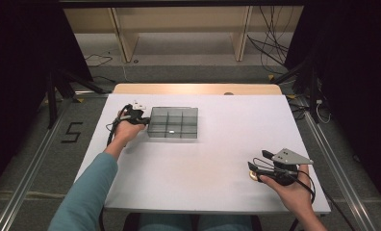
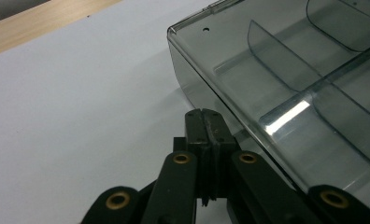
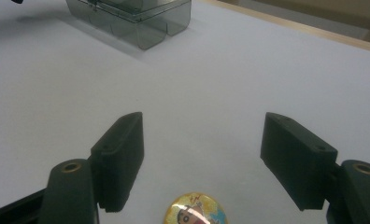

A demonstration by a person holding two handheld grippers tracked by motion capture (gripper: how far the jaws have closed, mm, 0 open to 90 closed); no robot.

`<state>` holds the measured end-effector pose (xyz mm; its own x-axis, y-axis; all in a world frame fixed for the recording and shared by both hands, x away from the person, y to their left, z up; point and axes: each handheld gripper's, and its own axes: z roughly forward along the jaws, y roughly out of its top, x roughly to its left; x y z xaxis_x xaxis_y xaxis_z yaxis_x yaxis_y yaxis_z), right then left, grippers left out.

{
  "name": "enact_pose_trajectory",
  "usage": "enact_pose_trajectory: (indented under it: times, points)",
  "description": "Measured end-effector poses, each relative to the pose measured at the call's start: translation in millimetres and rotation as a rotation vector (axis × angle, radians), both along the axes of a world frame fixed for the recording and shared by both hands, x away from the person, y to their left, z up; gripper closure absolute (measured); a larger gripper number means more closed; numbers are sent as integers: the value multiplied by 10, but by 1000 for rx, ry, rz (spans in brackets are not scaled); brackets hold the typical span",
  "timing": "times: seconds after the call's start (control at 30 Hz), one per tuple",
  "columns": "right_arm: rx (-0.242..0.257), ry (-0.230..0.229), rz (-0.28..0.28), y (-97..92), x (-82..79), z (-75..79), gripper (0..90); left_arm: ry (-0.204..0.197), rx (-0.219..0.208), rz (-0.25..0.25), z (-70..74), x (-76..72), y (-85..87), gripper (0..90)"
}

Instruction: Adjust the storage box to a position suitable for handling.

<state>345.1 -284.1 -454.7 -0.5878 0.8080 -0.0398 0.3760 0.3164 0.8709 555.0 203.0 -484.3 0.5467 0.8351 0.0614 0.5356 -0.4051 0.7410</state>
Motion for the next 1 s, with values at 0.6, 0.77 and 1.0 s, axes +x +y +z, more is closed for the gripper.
enact_pose_trajectory:
  times: [0.6, 0.77, 1.0]
  points:
    - [-12, 7, 10, 37, 10, -6, 307, -18, -6, -99, -4, 24, -392, 899]
    - [-18, 6, 12, 40, 7, -5, 307, -17, 4, -127, 17, 38, -566, 899]
    - [-21, 11, 17, 60, 26, 0, 318, -23, -5, -159, 18, 8, -769, 899]
